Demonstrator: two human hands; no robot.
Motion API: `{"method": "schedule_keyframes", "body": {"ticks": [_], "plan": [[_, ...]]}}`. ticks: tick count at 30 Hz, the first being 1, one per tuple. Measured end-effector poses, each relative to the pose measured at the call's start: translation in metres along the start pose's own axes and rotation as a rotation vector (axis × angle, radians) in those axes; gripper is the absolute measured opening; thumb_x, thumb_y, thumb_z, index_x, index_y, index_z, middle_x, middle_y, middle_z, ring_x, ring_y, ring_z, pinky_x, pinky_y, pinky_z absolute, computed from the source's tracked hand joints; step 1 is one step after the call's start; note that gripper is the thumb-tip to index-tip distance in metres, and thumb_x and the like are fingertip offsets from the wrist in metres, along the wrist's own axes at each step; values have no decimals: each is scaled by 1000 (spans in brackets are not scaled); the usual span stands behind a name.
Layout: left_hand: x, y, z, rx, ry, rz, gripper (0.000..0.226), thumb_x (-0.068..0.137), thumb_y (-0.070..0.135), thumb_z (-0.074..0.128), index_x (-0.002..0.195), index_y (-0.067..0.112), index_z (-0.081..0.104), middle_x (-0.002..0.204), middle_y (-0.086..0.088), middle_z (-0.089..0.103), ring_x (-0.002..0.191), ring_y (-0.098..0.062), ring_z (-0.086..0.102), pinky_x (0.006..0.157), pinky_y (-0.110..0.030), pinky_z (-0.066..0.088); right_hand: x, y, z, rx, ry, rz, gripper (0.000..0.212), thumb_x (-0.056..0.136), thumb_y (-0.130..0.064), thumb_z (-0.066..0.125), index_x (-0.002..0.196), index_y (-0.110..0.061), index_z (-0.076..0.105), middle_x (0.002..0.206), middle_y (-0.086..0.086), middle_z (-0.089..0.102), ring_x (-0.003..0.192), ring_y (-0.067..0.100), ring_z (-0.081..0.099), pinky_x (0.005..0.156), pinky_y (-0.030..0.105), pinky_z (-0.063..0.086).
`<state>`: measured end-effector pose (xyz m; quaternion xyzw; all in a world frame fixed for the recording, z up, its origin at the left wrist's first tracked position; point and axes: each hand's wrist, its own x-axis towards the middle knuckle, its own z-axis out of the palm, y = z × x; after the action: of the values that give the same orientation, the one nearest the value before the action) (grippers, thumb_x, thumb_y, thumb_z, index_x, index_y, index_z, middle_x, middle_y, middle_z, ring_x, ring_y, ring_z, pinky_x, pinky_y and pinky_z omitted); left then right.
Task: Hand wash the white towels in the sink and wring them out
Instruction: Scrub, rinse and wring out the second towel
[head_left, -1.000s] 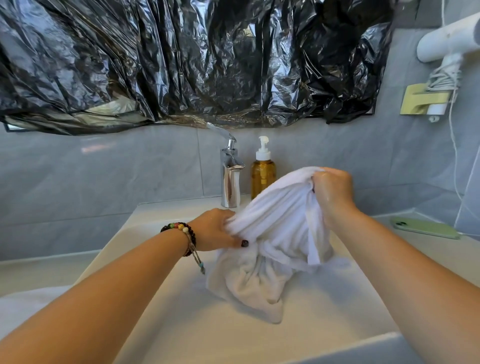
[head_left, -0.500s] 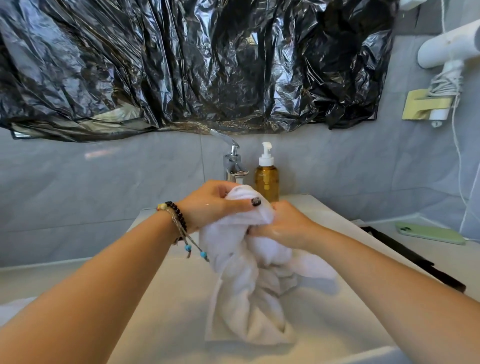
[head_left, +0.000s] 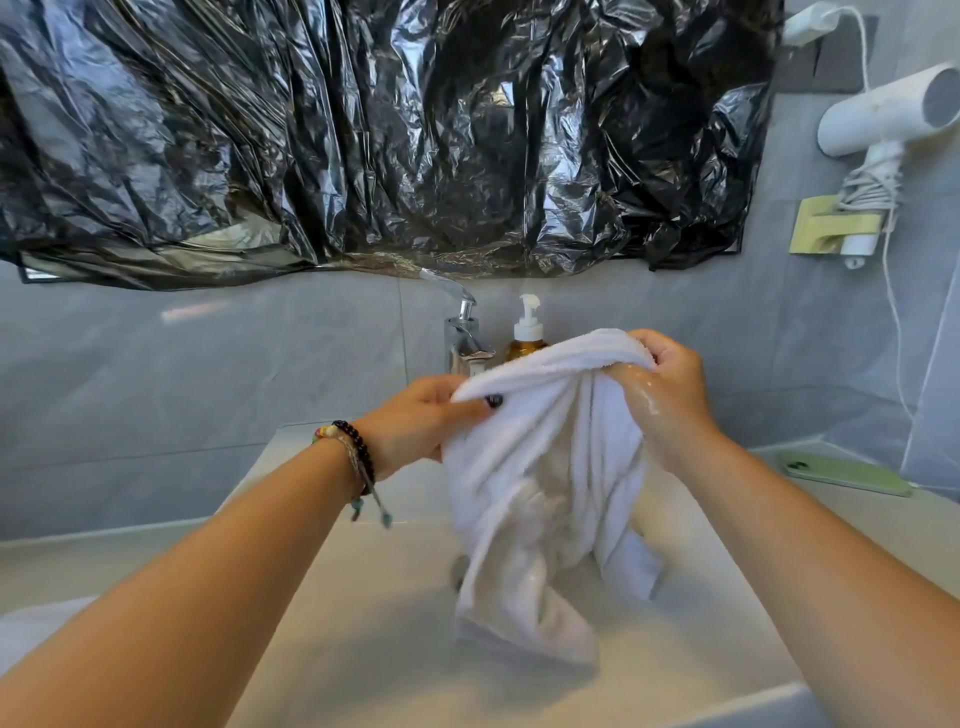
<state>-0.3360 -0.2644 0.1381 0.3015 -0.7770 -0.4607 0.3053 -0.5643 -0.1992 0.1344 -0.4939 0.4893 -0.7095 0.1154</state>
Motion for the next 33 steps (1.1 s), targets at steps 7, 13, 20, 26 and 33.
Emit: {"method": "schedule_keyframes", "body": {"ticks": [7, 13, 20, 26, 33], "plan": [[-11, 6, -32, 193, 194, 16, 33, 70, 27, 82, 93, 6, 72, 83, -11, 66, 75, -20, 58, 65, -28, 47, -1, 9, 6, -164, -281, 59, 8, 78, -4, 72, 78, -12, 69, 72, 1, 63, 68, 12, 56, 60, 25, 43], [-7, -48, -21, 369, 0, -213, 14, 87, 18, 74, 95, 9, 67, 86, -2, 64, 83, -16, 58, 75, -28, 46, -15, 49, 15, -893, -798, 175, 30, 73, -29, 74, 101, -19, 68, 102, -1, 65, 95, 15, 60, 75, 24, 48], [4, -78, 34, 657, -29, -332, 18, 96, 30, 59, 103, 15, 52, 108, -7, 61, 100, -23, 59, 81, -30, 45, -39, 57, 62, -1030, -1116, -53, 30, 94, -32, 55, 120, -17, 58, 113, 4, 60, 102, 22, 57, 91, 36, 49], [13, -90, 55, 692, 66, -475, 17, 92, 23, 53, 83, 9, 53, 95, -11, 61, 87, -27, 58, 69, -29, 44, -58, 79, 69, -1350, -1021, -489, 27, 98, -28, 36, 105, -16, 59, 105, 9, 65, 94, 30, 61, 72, 35, 40], [5, -77, 43, 347, -17, -544, 30, 78, 33, 72, 65, 10, 56, 63, -4, 50, 59, -19, 44, 56, -28, 34, -45, 73, 59, -1217, -977, -392, 42, 95, -43, 38, 80, -13, 63, 77, 6, 62, 68, 24, 53, 62, 35, 43]]}}
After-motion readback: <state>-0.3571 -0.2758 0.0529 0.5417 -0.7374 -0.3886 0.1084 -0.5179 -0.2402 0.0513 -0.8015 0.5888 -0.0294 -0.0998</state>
